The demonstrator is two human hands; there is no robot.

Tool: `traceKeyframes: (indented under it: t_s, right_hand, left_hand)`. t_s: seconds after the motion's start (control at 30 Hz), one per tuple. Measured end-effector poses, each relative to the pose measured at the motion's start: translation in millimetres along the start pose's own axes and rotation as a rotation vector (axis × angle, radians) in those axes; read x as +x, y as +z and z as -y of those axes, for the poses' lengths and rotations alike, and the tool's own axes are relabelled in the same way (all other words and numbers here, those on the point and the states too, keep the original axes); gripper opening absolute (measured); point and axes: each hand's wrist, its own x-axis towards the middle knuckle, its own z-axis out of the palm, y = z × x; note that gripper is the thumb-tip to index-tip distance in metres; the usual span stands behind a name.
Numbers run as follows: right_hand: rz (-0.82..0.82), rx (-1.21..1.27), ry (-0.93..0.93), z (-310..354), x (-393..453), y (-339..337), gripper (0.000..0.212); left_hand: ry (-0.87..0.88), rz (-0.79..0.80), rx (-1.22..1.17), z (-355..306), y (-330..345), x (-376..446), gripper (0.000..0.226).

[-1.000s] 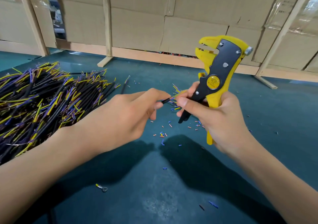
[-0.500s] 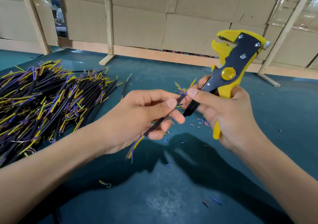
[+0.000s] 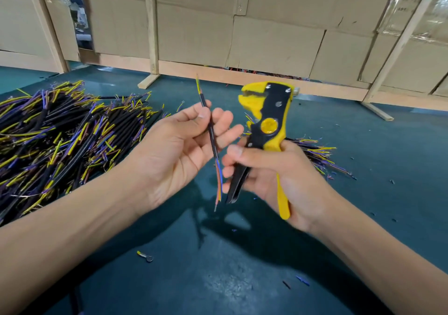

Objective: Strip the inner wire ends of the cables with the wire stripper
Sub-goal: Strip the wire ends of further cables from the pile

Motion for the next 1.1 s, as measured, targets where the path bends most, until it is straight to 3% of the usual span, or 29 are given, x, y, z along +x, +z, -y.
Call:
traceKeyframes:
  t_s: [0.1, 0.37, 0.43, 0.53, 0.57, 0.7, 1.1]
  right_hand:
    - [0.062, -0.018, 0.040, -4, -4, 9, 0.017]
    - [-0.030, -0.046, 0.031, 1, -6, 7, 0.023]
    - [-0.098, -0.074, 0.017, -1, -4, 5, 0.025]
    - [-0.184, -0.110, -0.027, -1, -2, 0, 0.022]
    - [-0.205, -0.133, -0.038, 0, -1, -2, 0.022]
    - [-0.250, -0.203, -0.023, 4, 1, -8, 0.024]
    - [-0.171, -0.178, 0.255, 18, 0, -17, 0.021]
  left_hand:
    - [0.052, -0.042, -0.023, -2, -3, 1, 0.015]
    - [0.187, -0.120, 0.021, -2, -4, 2, 0.013]
    - [0.221, -0.122, 0.236, 1, -6, -1, 0.016]
    - [0.220, -0.051, 0.844, 13, -4, -7, 0.008]
    - [0.182, -0.018, 0.907, 16, -3, -8, 0.006]
    - [0.095, -0.013, 0.875, 17, -4, -10, 0.012]
    - [0.237, 0.097, 1.344, 12, -16, -8, 0.014]
